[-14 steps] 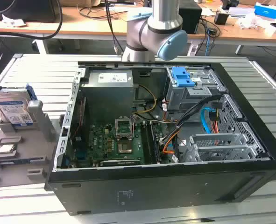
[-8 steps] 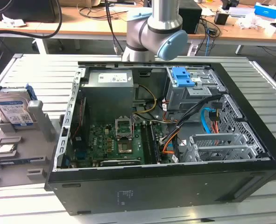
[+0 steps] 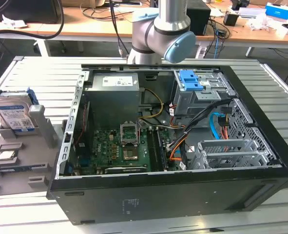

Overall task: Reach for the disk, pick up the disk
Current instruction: 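Pick up the disk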

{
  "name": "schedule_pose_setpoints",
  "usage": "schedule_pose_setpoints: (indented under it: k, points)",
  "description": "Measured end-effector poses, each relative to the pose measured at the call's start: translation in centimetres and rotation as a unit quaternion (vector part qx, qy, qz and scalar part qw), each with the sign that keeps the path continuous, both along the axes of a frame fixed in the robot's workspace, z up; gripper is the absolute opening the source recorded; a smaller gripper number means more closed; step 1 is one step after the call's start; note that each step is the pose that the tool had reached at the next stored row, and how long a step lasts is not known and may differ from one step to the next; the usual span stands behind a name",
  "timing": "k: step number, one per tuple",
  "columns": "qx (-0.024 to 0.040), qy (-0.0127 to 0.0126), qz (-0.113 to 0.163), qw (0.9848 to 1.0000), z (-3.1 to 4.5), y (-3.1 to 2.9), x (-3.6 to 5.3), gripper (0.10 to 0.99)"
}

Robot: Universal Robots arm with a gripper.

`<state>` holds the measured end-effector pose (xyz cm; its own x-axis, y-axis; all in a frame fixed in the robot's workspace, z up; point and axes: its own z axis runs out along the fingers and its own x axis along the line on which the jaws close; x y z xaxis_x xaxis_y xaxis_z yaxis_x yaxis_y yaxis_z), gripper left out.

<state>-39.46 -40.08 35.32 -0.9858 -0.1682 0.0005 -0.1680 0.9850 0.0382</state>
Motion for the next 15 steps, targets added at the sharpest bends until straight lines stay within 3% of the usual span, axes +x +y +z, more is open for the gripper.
schedule_pose_setpoints:
  k: [7, 15]
  points:
    - [0.0, 0.0, 0.042, 0.9991, 0.0, 0.0, 0.0, 0.106]
    - [0.0, 0.0, 0.088, 0.9961, 0.0, 0.0, 0.0, 0.106]
